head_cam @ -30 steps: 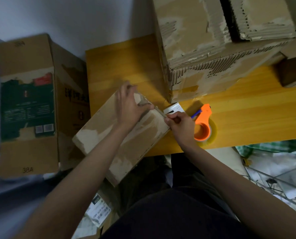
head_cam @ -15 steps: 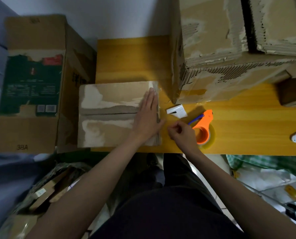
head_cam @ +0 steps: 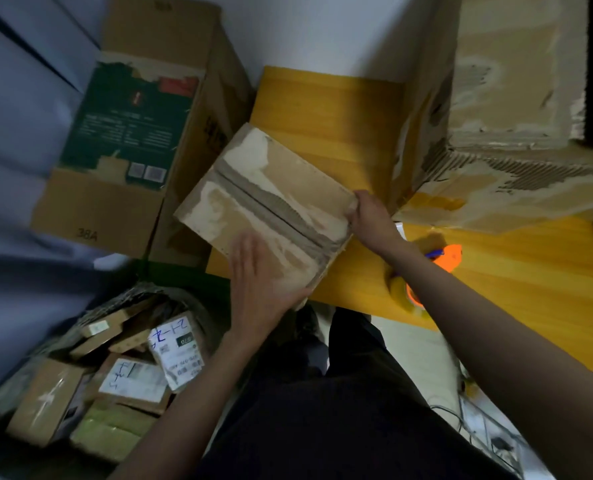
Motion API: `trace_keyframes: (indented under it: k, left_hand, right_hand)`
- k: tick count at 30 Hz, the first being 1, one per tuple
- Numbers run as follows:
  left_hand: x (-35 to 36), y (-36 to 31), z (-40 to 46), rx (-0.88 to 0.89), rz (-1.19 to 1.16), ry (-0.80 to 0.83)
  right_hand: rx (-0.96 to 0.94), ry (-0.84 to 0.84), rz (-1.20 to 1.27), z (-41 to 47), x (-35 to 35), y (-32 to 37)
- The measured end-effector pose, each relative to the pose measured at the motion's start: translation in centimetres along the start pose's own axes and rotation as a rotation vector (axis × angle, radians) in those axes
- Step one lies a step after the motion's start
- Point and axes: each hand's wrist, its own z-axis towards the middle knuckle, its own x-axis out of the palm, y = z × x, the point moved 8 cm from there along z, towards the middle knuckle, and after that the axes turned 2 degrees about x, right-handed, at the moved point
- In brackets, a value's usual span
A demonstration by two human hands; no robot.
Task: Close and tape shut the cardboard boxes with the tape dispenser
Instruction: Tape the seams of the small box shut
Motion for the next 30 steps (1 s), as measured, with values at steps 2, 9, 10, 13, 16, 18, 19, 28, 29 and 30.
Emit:
trace_keyframes:
  k: [2,9,10,13,16,18,19,28,29,30]
  left_hand:
    - [0.2,2.4,-2.3,-0.261,-0.191,0.025]
    - [5.2,2.6,-4.2,-0.649,-0.889,0.124]
    - [5.5,2.6,-3.8,-0.656,-0.956,0.1]
    - [5.2,2.8,-2.0,-0.668,-1.084,0.077]
    - [3.5,4.0,0.4,-0.638,-1.091,0.023]
    - [2.0,4.9,2.0,-0.579,-1.004,0.0]
    - [1.5,5.1,2.7,-0.554,-0.969,0.006]
    - [0.0,5.4,4.2,-0.432,-0.818,0.077]
    - [-0.4,5.4,4.2,-0.401,-0.779,0.087]
    - [-0.8,5.5,4.2,-0.363,-0.731,0.102]
  right_hand:
    - [0.019,-0.037,0.038,-0.4,-0.1,-0.4]
    - [0.16,-0.135,0.085,-3.3,-0.7,-2.2]
    - [0.173,-0.142,0.1,-3.9,-0.7,-2.4]
    - [0.218,-0.193,0.201,-6.0,-0.6,-3.2]
    - [0.263,-0.169,0.34,-7.2,0.4,-4.0]
    - [0.232,-0.094,0.341,-7.9,1.0,-4.0]
    - [0.202,-0.053,0.316,-8.3,1.1,-3.9]
    - [0.076,-0.004,-0.031,-7.6,1.1,-2.7]
    - [0.078,0.009,-0.037,-7.7,1.2,-2.6]
    - [0.079,0.011,-0.032,-7.8,1.4,-2.4]
